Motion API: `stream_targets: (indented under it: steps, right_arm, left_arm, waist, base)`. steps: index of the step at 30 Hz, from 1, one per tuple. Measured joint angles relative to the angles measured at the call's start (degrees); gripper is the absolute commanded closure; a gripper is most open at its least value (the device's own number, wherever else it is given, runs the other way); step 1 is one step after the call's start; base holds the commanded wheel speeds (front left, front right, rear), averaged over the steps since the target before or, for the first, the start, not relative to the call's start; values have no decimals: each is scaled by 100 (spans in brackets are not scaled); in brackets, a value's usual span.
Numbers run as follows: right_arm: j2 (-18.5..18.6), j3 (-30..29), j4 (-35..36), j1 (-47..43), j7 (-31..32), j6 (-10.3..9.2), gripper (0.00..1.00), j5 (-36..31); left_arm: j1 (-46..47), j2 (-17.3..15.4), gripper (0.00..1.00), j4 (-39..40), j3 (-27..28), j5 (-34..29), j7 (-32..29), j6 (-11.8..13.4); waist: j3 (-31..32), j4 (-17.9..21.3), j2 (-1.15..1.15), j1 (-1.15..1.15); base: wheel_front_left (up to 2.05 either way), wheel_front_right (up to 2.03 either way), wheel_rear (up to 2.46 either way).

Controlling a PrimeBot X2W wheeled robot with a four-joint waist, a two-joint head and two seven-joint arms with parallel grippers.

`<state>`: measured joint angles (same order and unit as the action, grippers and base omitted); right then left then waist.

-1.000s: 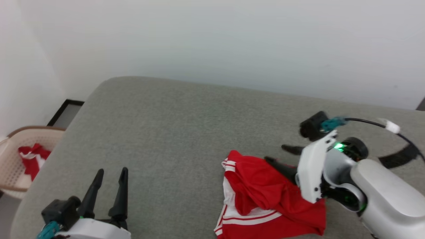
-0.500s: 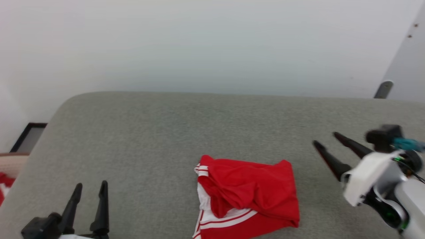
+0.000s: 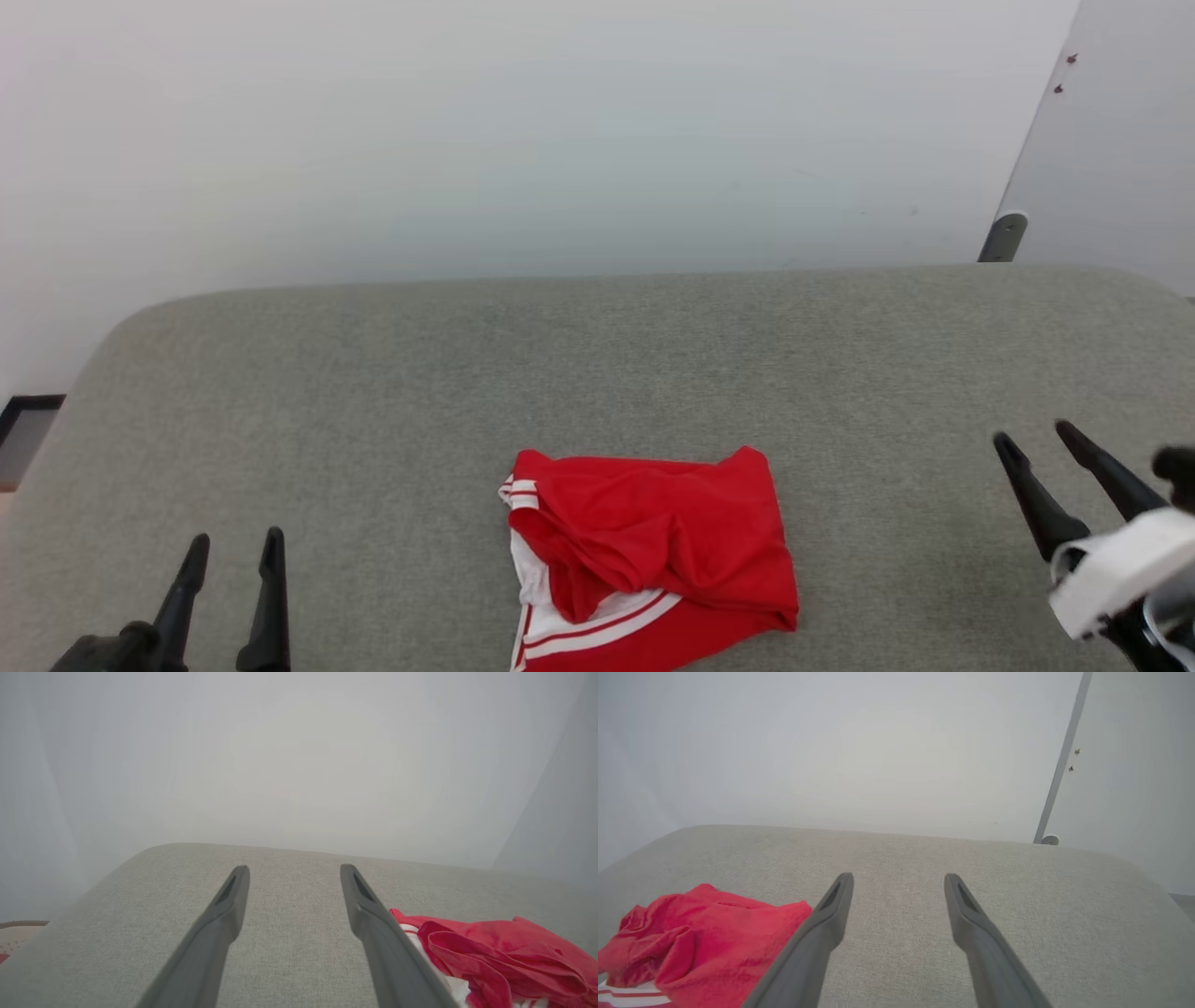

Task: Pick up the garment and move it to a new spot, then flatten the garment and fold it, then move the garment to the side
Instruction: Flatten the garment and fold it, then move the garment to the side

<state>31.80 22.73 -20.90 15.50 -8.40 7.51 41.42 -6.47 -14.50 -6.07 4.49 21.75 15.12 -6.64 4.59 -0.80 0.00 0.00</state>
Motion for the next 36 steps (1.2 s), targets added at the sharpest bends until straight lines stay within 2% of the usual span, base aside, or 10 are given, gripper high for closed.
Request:
stream_targets:
  steps: [13, 27, 36]
  right_arm:
    - [-325, -943, 308, -1026, -190, 0, 0, -255]
    - [-599, -1293, 664, -1294, 82, 0, 0, -541]
    - [-755, -1326, 817, -1369, 279, 0, 0, -669]
  left_arm:
    - [-28, 92, 0, 33, 192, -252, 0, -52]
    - [-25, 91, 0, -2, 166, -350, 0, -69]
    - [138, 33, 0, -33, -9, -405, 0, -75]
  waist:
    - [44, 40, 0, 0]
    - [15, -23, 0, 0]
    - [-8, -244, 0, 0]
  base:
    - [0, 0, 0]
    - [0, 0, 0]
    - [0, 0, 0]
